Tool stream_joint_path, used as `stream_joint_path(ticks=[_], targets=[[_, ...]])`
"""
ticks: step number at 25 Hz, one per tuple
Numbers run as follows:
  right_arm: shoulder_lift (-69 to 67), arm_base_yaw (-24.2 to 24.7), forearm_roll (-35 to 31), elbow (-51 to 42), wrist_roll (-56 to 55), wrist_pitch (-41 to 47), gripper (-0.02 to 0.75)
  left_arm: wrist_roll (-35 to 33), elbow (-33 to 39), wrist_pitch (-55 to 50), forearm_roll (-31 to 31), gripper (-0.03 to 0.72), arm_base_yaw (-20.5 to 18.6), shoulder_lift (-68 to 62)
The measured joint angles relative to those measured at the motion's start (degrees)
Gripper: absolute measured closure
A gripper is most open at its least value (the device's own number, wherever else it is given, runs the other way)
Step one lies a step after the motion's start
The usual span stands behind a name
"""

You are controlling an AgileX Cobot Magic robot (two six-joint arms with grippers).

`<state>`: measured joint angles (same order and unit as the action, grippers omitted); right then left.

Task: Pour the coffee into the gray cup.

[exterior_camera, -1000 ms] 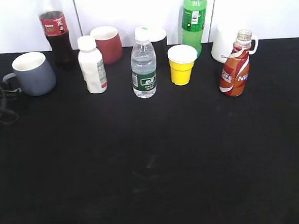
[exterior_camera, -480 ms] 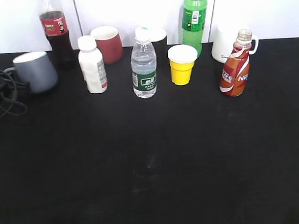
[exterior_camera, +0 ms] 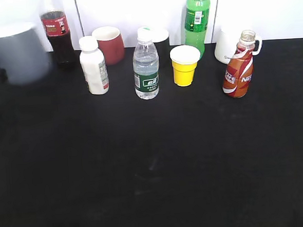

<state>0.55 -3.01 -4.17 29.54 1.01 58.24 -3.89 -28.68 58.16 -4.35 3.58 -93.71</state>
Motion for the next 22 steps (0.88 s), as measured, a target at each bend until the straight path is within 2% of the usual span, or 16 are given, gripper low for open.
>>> stream_joint_path(ticks=[2,5,8,11,12,16,19,22], targets=[[-2.55,0.0,-1.34,0.91,-0.12,-9.95,0.15,0.23,1.48,0.44,-2.02,0.65,5.04,2.99],[-14.21,0.0,-1.51,-4.69,-0.12,-33.91,0.15,0.27,1.54,0.57,-4.92,0.65,12.1,2.8],[-35.2,0.0,-1.85,-13.67,-0.12,-63.81,0.15,0.4,1.58,0.75,-7.95,0.65,13.52,1.87],[-60.36,0.0,0.73,-15.0,-0.71,-88.37,0.15,0.63,1.65,0.7,-8.25,0.65,13.52,1.71],[-71.81,0.0,2.47,-14.38,-2.29,-99.1,0.15,0.68,1.65,0.7,-8.25,0.65,13.52,1.7],[-92.81,0.0,8.8,-9.46,-2.84,-114.48,0.15,0.73,1.65,0.66,-8.25,0.65,13.52,1.7],[-103.03,-1.13,9.77,-3.18,-2.97,-117.31,0.15,0.83,1.65,0.63,-8.25,0.65,13.52,1.7],[-110.55,-6.38,6.73,2.13,-2.97,-117.87,0.15,0.83,1.65,0.59,-8.25,0.65,13.52,1.7]])
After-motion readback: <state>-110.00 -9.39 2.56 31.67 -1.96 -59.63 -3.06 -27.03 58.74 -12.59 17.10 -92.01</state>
